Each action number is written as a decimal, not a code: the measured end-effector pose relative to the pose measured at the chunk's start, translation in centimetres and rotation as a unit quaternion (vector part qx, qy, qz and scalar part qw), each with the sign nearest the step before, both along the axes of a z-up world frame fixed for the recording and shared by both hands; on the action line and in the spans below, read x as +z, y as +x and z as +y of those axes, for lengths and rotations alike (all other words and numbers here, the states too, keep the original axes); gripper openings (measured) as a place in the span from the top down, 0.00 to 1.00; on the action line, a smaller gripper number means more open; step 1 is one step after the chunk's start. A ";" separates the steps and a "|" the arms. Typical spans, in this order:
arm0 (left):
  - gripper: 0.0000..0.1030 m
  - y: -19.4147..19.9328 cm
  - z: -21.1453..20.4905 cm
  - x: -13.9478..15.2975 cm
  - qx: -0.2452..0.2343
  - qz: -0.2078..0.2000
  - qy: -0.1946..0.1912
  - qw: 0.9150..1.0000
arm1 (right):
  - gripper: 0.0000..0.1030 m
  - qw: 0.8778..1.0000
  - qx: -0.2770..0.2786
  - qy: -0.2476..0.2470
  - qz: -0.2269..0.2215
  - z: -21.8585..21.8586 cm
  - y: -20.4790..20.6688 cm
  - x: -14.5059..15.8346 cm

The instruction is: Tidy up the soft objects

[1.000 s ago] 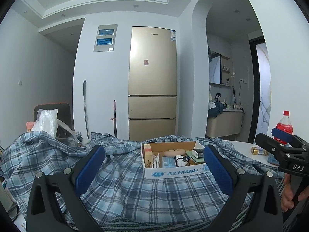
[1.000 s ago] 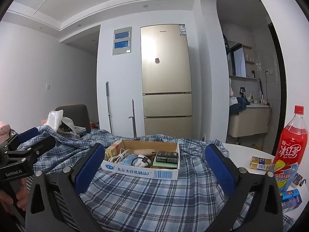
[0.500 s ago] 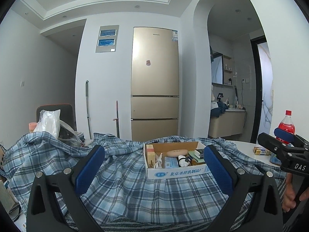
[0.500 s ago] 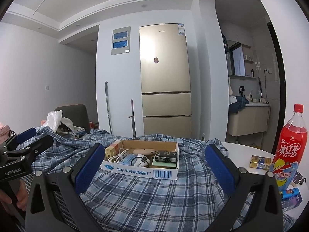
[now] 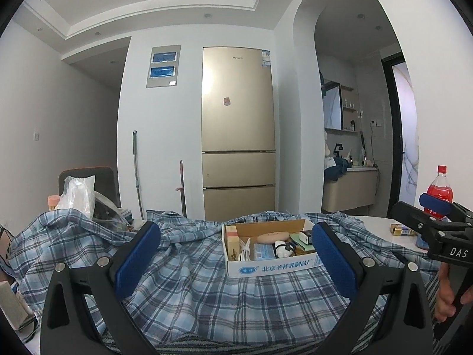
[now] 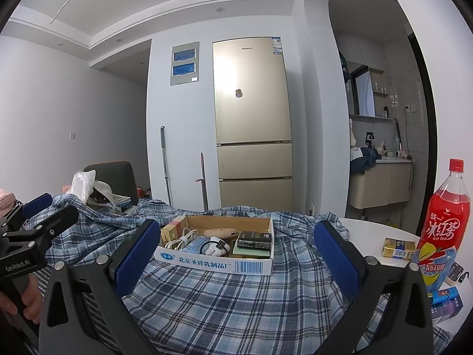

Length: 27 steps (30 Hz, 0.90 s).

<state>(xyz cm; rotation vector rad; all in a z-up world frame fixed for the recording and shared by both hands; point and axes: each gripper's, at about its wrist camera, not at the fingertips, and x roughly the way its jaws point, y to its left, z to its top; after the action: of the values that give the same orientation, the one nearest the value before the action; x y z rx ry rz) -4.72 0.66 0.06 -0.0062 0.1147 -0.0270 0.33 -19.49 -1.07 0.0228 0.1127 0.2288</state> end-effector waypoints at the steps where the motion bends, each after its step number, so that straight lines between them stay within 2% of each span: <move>1: 0.00 -0.1 0.0 0.0 -0.001 0.000 -0.002 1.000 | 0.00 1.000 0.000 0.000 0.000 0.0 0.0 0.0; 27: 0.00 -0.1 0.1 0.1 0.000 0.005 -0.003 1.000 | 0.00 1.000 0.001 0.001 -0.001 0.3 0.0 0.3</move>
<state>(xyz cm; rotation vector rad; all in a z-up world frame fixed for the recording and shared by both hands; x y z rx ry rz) -4.79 0.75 0.18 -0.0133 0.1252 -0.0281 0.37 -19.16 -0.79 0.0246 0.1097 0.2308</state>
